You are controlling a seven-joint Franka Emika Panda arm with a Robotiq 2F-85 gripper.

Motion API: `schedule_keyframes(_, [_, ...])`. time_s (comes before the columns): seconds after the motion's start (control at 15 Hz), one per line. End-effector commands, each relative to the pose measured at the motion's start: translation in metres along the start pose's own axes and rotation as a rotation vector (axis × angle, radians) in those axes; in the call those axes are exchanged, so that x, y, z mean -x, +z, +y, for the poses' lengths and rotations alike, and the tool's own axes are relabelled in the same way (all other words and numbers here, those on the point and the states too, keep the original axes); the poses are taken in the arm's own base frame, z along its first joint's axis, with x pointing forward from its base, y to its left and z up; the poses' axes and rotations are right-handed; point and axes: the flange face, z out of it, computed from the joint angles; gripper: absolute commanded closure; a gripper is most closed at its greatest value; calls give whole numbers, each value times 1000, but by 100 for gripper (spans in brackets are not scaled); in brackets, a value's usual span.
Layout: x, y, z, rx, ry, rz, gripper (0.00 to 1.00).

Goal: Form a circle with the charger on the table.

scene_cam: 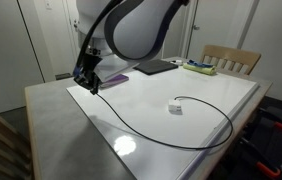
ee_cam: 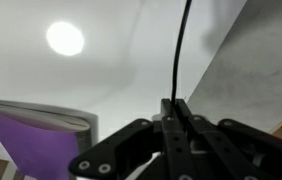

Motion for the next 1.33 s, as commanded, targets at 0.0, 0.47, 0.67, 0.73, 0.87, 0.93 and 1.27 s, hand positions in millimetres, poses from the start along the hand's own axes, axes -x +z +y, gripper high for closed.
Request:
schedule_keyframes(0.0, [-9,-3,25,124,157,-18,98])
schedule_keyframes(0.47, [16,-7,72,319,523,-166,98])
schedule_keyframes(0.67, [28,-12,97,362,706,-184,98])
schedule_keyframes(0.73, [33,-13,107,368,769,-185,98])
schedule_keyframes(0.87, [38,-14,121,350,901,-176,98])
schedule_keyframes(0.93, [37,-17,124,335,960,-166,98])
schedule_keyframes(1.27, [30,-11,123,355,948,-166,93])
